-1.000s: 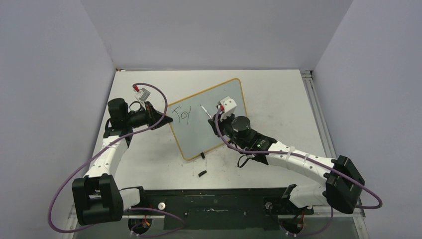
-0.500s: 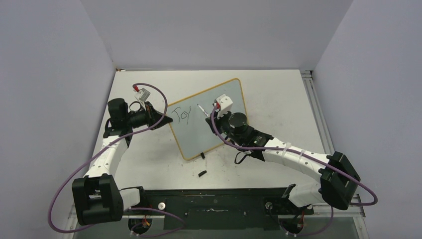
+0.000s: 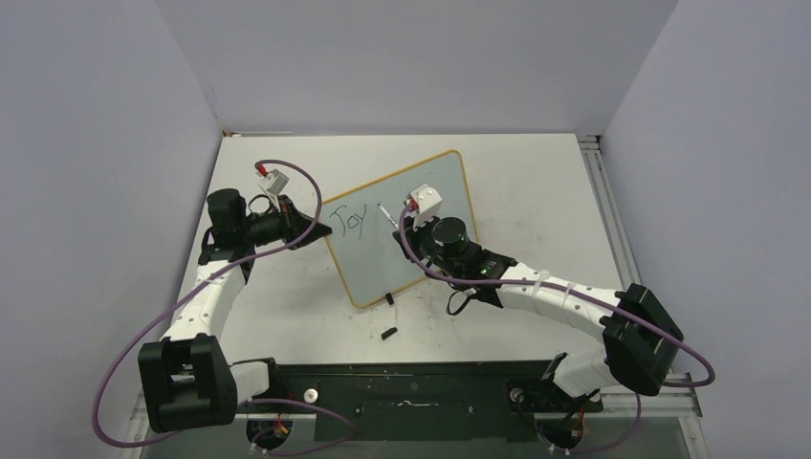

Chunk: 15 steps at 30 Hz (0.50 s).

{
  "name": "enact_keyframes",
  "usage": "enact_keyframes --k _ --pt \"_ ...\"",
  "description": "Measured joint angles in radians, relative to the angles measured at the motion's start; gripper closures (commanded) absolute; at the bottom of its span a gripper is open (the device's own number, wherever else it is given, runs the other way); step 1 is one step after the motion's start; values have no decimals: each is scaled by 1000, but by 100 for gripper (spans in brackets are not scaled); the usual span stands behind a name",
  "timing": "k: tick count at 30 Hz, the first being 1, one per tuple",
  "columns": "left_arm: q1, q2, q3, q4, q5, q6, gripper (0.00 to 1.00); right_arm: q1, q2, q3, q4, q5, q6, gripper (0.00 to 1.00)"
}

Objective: Write a sentence on the whiteboard

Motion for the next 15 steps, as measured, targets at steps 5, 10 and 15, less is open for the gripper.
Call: enact_keyframes --k 5,10,15 --pt "0 0 0 0 0 0 100 0 4 -2 0 0 11 95" --pt "0 0 0 0 0 0 100 0 3 -27 0 0 29 95" --pt "0 0 0 0 0 0 100 3 3 -59 -11 0 37 95"
